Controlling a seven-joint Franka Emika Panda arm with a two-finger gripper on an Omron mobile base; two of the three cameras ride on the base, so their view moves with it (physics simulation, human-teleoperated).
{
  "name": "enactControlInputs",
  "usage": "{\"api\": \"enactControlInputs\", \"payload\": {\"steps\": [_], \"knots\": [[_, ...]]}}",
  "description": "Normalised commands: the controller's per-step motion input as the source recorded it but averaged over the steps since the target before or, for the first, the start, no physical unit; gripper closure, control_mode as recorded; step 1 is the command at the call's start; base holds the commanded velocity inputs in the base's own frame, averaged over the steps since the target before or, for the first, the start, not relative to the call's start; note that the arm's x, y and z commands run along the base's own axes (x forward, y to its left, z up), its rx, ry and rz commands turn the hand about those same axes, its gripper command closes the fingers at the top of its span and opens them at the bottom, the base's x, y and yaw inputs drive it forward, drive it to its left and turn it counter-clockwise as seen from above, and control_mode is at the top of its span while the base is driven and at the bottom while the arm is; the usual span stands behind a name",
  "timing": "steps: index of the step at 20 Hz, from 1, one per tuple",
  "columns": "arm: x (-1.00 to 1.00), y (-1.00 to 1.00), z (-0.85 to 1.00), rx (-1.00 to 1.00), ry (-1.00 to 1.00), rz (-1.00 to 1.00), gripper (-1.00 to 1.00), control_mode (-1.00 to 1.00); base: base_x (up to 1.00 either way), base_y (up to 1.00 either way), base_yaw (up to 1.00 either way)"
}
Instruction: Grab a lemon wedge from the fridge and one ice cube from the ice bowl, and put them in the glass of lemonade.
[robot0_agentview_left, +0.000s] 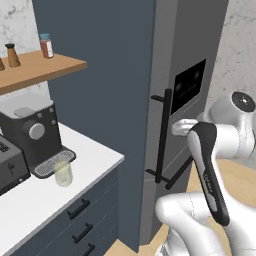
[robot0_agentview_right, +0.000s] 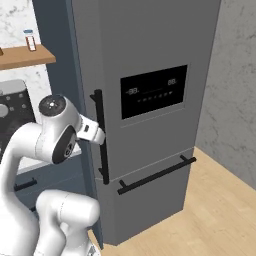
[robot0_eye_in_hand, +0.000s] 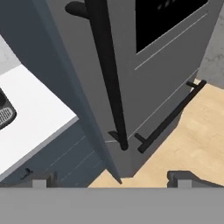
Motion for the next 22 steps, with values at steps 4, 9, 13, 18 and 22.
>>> {"api": "enactControlInputs", "payload": {"steps": [4,9,13,18,22], "knots": [[0.81,0.00,0.45,-0.15,0.11,0.09,-1.00,-1.00,0.00,0.00,0.00],[0.44,0.00,-0.15,-0.09,0.08,0.01,-1.00,-1.00,0.00,0.00,0.00],[0.40,0.00,-0.49,-0.01,0.00,0.00,-1.00,-1.00,0.00,0.00,0.00],[0.64,0.01,-0.48,0.00,0.00,0.01,-1.00,-1.00,0.00,0.00,0.00],[0.82,0.00,-0.44,0.00,0.00,0.11,-1.00,-1.00,0.00,0.00,0.00]]}}
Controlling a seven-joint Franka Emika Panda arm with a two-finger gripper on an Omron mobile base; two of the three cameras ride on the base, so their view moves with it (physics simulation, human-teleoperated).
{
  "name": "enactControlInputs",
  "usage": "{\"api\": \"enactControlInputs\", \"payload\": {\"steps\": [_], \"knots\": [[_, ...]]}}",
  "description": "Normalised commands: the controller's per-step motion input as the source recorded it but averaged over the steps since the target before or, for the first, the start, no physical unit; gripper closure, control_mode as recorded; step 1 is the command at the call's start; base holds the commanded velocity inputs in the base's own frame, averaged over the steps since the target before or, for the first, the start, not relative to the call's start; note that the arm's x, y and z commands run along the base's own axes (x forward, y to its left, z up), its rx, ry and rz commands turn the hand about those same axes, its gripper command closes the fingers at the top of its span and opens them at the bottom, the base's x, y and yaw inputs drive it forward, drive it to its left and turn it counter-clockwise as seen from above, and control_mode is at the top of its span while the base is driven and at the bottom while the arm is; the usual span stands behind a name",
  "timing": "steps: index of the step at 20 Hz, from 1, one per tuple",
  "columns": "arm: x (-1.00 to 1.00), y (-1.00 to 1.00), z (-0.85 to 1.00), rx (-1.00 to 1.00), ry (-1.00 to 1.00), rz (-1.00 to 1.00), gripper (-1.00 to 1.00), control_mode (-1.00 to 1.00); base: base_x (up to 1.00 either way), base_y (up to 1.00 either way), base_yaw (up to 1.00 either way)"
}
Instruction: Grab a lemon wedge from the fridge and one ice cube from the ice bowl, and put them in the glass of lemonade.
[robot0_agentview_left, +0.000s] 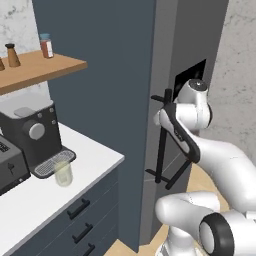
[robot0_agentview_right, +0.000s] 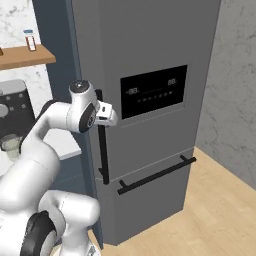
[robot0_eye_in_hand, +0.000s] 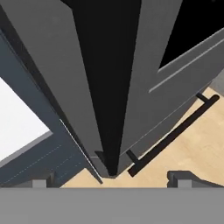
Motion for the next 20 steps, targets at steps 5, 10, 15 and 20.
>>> {"api": "enactControlInputs", "payload": {"steps": [5,10,15,20], "knots": [[0.97,0.00,-0.23,0.00,0.15,0.16,-1.00,-1.00,0.00,0.00,0.00],[0.73,0.00,-0.16,0.00,0.15,0.13,-1.00,-1.00,0.00,0.00,0.00],[0.01,-0.05,-0.17,0.03,-0.03,0.03,-1.00,-1.00,0.00,0.00,0.00],[-0.80,-0.17,-0.36,0.11,-0.43,0.00,-1.00,-1.00,0.00,0.00,0.00]]}}
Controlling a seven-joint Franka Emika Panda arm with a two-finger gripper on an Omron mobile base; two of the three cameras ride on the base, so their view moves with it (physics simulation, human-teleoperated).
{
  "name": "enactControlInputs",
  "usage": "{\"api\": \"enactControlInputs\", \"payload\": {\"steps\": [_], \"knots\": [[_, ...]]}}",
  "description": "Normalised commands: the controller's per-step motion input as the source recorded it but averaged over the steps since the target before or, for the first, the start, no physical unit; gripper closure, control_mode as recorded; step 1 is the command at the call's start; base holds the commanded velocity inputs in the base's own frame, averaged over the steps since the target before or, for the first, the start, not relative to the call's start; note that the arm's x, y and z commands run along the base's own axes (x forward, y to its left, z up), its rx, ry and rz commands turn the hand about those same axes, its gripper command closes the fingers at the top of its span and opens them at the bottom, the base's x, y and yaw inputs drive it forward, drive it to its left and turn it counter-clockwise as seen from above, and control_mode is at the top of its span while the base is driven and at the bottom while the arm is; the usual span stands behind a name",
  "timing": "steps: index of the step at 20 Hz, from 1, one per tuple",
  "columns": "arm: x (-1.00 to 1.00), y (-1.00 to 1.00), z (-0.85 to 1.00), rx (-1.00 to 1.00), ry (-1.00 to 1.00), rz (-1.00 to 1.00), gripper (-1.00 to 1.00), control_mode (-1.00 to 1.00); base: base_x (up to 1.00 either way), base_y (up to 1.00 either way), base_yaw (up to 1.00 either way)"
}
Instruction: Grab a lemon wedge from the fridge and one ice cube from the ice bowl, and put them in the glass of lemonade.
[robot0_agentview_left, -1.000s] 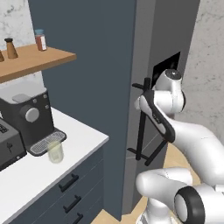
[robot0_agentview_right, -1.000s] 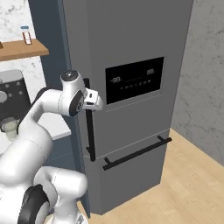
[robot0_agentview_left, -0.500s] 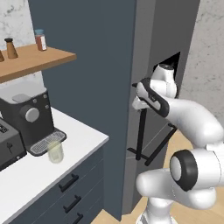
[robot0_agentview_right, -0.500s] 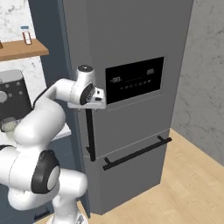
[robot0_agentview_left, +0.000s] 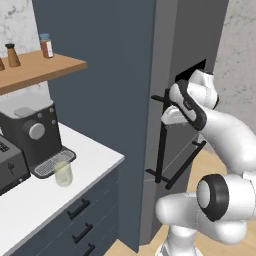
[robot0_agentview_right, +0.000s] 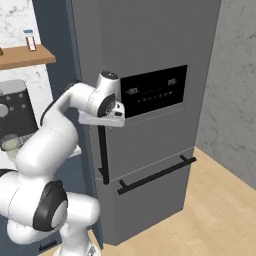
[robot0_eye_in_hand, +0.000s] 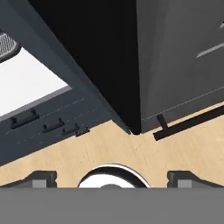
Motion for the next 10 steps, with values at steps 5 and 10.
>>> {"api": "enactControlInputs", "payload": {"steps": [5,10], "knots": [[-0.07,0.01,-0.02,0.01,-0.22,0.00,-1.00,-1.00,0.00,0.00,0.00],[0.67,0.02,0.00,0.00,0.00,0.00,-1.00,-1.00,0.00,0.00,0.00]]}}
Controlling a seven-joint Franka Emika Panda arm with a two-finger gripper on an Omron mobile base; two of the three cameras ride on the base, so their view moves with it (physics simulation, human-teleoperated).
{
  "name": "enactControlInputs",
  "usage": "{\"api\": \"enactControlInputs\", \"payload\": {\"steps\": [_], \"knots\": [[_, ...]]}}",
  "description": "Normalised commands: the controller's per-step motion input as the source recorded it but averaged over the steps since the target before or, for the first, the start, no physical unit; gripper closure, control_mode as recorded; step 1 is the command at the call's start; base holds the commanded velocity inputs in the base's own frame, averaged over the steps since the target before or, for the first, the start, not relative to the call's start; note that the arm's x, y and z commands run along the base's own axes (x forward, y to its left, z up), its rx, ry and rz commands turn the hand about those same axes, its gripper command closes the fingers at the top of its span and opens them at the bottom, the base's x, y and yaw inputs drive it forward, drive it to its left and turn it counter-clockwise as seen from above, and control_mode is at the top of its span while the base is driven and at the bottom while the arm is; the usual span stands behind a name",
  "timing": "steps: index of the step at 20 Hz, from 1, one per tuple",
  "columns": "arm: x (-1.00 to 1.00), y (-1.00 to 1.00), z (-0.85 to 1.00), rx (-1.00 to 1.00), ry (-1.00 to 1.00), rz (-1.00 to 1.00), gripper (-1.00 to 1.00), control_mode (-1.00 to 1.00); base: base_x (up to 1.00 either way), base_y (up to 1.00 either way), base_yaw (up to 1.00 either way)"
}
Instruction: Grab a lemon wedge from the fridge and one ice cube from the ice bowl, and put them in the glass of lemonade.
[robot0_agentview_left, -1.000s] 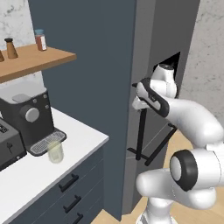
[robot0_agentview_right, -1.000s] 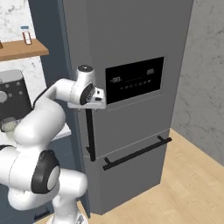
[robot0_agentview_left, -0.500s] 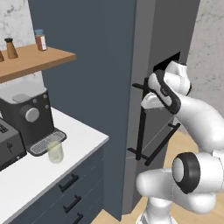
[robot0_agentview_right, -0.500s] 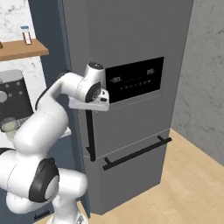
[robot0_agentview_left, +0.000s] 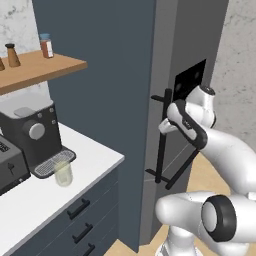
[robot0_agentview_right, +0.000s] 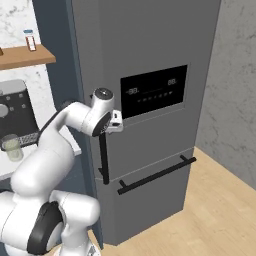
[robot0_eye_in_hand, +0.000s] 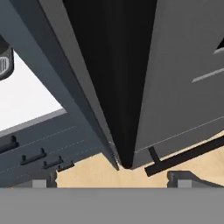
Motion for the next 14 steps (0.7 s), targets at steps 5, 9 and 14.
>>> {"api": "enactControlInputs", "payload": {"steps": [5,9,14], "knots": [[0.45,-0.02,0.00,0.01,-0.01,0.00,-1.00,-1.00,0.00,0.00,0.00],[0.00,-0.15,-0.13,0.12,-0.20,0.00,-1.00,-1.00,0.00,0.00,0.00],[0.20,-0.01,-0.07,0.09,-0.19,0.00,-1.00,-1.00,0.00,0.00,0.00]]}}
